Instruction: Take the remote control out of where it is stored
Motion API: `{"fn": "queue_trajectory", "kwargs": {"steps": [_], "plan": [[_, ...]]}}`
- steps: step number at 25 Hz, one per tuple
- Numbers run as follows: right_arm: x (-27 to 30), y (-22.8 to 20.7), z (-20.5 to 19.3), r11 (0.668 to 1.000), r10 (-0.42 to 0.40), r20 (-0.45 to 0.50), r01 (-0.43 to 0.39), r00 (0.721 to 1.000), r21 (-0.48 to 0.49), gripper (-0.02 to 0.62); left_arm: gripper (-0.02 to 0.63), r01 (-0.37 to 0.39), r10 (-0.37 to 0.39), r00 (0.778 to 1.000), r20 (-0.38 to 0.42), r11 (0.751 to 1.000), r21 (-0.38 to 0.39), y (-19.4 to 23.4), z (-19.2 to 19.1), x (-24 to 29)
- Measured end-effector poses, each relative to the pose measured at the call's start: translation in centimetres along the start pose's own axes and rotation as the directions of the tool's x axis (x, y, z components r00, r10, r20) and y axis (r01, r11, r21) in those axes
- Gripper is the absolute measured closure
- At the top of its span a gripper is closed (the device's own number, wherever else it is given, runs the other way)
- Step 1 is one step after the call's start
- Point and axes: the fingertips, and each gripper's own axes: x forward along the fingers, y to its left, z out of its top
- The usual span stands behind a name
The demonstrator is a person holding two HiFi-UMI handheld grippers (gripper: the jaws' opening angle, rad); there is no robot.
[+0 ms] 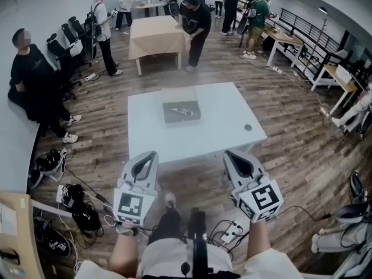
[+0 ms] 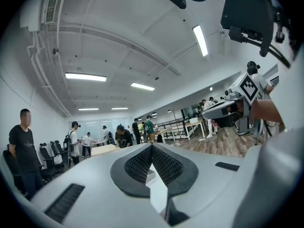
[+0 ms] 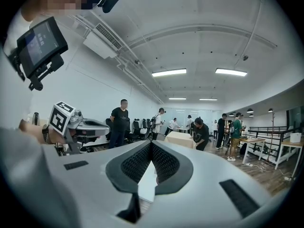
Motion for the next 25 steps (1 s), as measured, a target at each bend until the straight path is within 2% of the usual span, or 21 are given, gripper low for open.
{"fn": "queue_trajectory", "kwargs": {"steps": [12, 25], "plan": [[8.7, -6.3, -1.1, 1.000, 0.003, -0.038, -0.003, 0.999, -0.012, 0.597, 0.607, 0.023, -0.023, 1.000, -0.009, 1.000, -0.016, 4.4, -1.9, 10.7], [22.7, -13.2, -1.7, 0.999, -0.003, -0.125, -0.001, 0.992, -0.032, 0.597, 0.606, 0.075, -0.076, 0.996, -0.039, 0.997, -0.027, 12.4, -4.2, 23.3]]}}
